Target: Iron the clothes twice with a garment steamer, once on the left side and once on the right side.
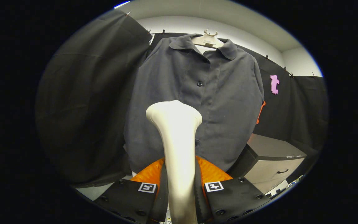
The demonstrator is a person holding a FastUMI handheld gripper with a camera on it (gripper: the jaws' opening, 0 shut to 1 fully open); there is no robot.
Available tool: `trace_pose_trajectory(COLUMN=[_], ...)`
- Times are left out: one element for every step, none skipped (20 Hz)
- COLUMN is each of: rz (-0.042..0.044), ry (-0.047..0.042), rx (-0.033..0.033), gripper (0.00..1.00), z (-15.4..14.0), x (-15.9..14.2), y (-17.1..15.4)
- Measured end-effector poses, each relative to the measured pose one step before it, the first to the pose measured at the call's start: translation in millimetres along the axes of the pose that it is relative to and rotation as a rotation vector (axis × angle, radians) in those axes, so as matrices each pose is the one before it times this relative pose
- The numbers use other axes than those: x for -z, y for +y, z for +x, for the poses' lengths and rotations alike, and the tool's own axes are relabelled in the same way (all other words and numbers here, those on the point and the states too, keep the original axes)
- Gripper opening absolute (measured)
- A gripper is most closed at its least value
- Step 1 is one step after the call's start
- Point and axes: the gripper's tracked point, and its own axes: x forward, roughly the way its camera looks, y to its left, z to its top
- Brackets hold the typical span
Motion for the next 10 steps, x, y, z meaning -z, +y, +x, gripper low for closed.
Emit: trace_pose_trajectory(rz=[-0.00231, -0.00307, -0.00189, -0.00209, -0.0028, -0.003, -0.004, -0.00082, 0.00062, 0.00165], ry=[-0.00081, -0.00308, -0.00509, -0.00654, -0.0066, -0.00488, -0.00302, -0.00655, -0.01044, -0.01431], rx=[0.00055, 0.00099, -0.00085, -0.00135, -0.00172, 0.00037, -0.00133, 0.00177, 0.00432, 0.00613], gripper=[0.43, 0.43, 0.43, 0.43, 0.43, 0.43, 0.43, 0.43, 0.43, 0.43], z=[-1.26, -2.71, -3.6, -3.06, -1.95, -1.81, -2.39, -3.86, -2.49, -5.4], x=[-0.61, -2.88, -2.32, -2.29, -3.63, -3.45, -2.78, -4.75, -5.76, -7.44], y=[-0.56, -0.26, 0.22, -0.02, 0.06, -0.25, -0.65, -1.21, -2.59, -4.11])
